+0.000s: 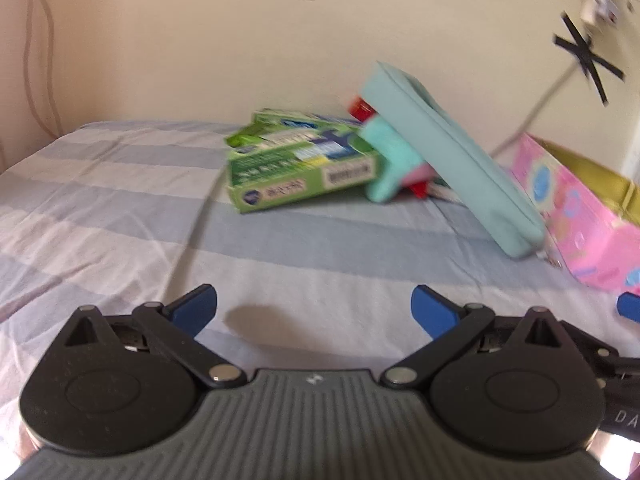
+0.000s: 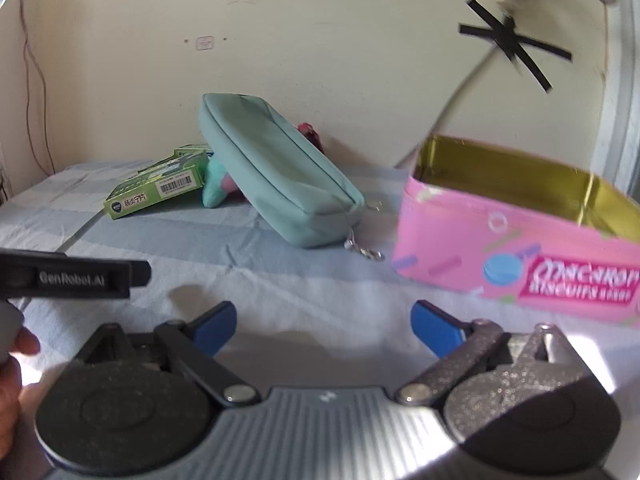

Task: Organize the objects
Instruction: 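Grasp the mint-green pencil pouch with the right gripper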

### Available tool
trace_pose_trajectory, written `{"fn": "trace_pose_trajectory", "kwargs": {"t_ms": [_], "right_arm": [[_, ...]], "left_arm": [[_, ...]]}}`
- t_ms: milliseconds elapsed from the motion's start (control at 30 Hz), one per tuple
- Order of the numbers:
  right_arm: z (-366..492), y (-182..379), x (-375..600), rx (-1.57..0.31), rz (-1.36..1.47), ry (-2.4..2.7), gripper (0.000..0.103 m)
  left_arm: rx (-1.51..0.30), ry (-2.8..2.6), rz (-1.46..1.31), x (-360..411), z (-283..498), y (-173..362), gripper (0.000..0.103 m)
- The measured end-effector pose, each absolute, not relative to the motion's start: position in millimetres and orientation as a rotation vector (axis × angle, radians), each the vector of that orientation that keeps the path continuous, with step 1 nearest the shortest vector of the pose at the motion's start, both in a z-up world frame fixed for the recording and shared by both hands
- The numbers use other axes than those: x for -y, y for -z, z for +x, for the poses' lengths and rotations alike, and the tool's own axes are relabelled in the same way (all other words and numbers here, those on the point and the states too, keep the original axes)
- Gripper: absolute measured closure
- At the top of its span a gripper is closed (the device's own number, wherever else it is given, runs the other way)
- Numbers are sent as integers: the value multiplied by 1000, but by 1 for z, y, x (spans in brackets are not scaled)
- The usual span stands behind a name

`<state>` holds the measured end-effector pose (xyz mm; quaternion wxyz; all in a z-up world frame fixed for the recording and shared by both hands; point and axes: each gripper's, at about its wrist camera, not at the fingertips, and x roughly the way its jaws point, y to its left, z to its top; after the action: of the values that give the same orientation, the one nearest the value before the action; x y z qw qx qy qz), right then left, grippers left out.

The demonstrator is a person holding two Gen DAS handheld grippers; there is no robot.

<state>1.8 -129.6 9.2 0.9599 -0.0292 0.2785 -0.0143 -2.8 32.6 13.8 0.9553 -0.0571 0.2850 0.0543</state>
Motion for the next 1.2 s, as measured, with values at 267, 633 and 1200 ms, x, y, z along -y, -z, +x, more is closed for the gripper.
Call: {"fn": "trace_pose_trajectory", "kwargs": {"t_ms": [267,633,1200], "right_arm": [[77,-19,85,-486,-350,-19,42],[17,-17,92,-430,-488,-67,78],[-126,-22,241,-577,173,-68,35]], "left_arm": [[-581,-191,-209,-55,10,-13,0],[-492,-115,-276,-65,-3,-22,0],[-612,371,-147,13,19,-30,7]]}}
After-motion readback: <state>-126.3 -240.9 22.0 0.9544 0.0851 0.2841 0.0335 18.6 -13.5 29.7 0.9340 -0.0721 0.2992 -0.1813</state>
